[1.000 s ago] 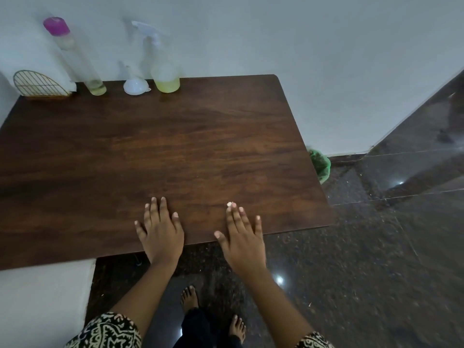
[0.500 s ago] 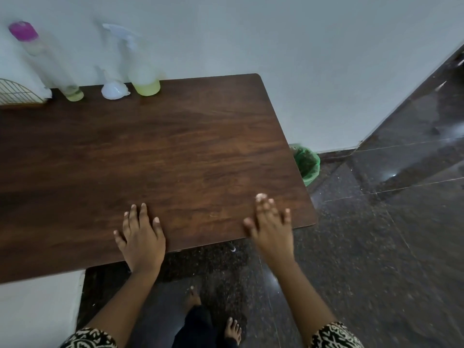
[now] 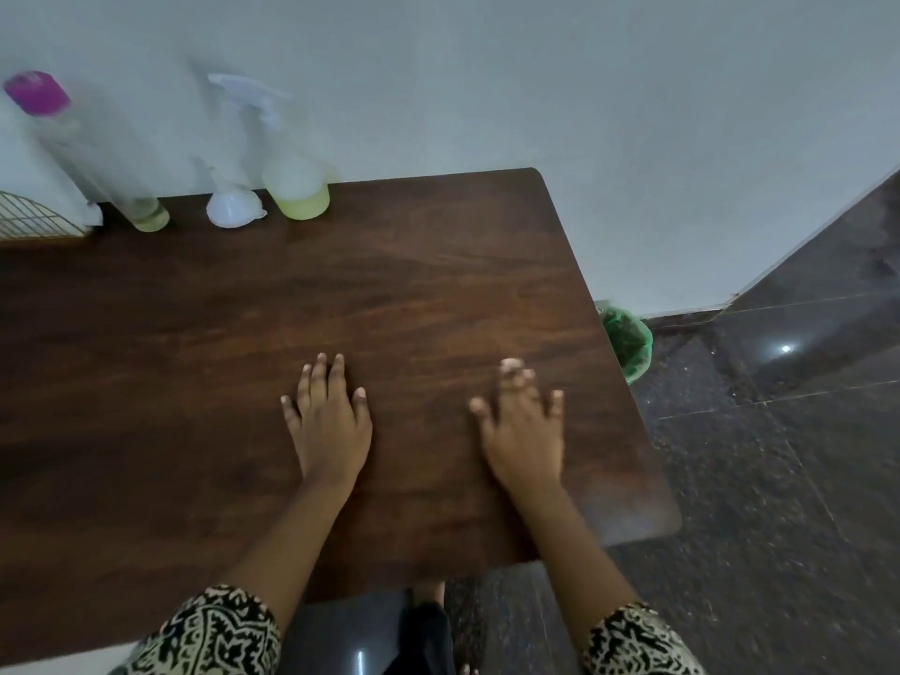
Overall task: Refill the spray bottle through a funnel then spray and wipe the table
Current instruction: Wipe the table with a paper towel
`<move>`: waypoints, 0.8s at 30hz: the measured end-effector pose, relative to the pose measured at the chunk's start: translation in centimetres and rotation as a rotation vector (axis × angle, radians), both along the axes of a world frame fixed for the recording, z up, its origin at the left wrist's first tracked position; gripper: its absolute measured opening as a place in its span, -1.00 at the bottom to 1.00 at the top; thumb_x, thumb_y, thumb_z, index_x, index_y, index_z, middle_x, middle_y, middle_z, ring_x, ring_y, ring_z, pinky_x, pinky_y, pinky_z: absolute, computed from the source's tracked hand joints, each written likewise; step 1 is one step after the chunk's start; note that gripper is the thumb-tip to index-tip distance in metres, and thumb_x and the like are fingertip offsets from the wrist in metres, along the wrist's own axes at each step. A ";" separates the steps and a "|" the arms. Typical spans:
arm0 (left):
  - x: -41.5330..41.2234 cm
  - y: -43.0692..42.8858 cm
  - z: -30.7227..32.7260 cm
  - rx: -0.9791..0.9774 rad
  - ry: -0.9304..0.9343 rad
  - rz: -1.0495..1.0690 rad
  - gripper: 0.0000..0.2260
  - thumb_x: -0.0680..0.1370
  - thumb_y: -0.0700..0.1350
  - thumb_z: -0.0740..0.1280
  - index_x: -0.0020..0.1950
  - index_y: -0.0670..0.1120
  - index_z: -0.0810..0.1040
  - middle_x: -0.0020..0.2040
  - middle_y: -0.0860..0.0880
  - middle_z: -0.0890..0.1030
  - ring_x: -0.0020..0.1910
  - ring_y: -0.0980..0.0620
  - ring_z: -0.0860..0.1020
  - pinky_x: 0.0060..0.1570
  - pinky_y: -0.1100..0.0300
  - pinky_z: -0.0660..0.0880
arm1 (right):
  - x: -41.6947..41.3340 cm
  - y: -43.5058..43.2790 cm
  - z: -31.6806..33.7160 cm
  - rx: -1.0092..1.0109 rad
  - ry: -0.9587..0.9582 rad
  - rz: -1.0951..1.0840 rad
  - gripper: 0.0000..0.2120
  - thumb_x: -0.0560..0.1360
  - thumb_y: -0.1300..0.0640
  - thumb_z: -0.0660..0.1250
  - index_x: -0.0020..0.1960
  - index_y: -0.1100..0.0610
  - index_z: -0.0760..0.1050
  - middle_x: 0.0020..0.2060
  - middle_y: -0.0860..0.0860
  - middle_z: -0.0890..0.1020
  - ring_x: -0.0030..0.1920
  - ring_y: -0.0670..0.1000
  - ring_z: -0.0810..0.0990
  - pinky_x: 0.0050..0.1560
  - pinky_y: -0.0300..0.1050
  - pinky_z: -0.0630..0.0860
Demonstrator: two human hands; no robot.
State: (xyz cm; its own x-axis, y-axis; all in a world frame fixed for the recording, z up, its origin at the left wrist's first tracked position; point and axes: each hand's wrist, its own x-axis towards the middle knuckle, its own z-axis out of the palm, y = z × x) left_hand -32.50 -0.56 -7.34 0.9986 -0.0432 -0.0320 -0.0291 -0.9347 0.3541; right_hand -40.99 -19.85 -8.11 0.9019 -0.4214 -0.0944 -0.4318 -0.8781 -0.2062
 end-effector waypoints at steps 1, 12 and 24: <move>1.4 -0.2 0.0 0.007 0.002 -0.008 -0.55 0.63 -0.03 0.17 0.52 -0.08 0.26 0.55 -0.07 0.21 0.55 -0.07 0.09 0.46 -0.19 -0.02 | 1.2 -1.9 0.0 0.006 0.015 -0.146 -0.31 0.58 -0.25 -0.15 0.56 0.15 -0.10 0.55 0.05 0.04 0.54 0.02 -0.01 0.48 0.13 -0.19; 8.9 -1.5 -0.8 0.035 -0.033 -0.018 -0.59 0.62 -0.02 0.18 0.47 -0.06 0.35 0.51 -0.07 0.31 0.51 -0.09 0.21 0.42 -0.17 0.11 | 13.1 4.3 0.9 0.080 0.036 0.078 -0.35 0.60 -0.21 -0.10 0.56 0.12 -0.12 0.56 0.02 -0.02 0.55 0.00 -0.08 0.48 0.09 -0.24; 9.1 -1.4 -1.2 -0.077 -0.056 0.049 -0.62 0.58 -0.15 0.24 0.41 -0.06 0.43 0.45 -0.04 0.42 0.47 -0.04 0.29 0.42 -0.13 0.15 | 18.3 5.5 1.1 0.126 0.005 0.156 -0.44 0.64 -0.02 -0.05 0.55 0.20 -0.11 0.55 0.09 0.00 0.55 0.04 -0.05 0.49 0.08 -0.15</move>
State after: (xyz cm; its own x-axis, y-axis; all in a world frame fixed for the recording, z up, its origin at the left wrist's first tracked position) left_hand -23.42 -1.92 -8.52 0.9997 0.0051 0.0257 -0.0063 -0.9056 0.4240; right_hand -22.68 -14.37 -7.05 0.9547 -0.2616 -0.1417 -0.2941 -0.9018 -0.3166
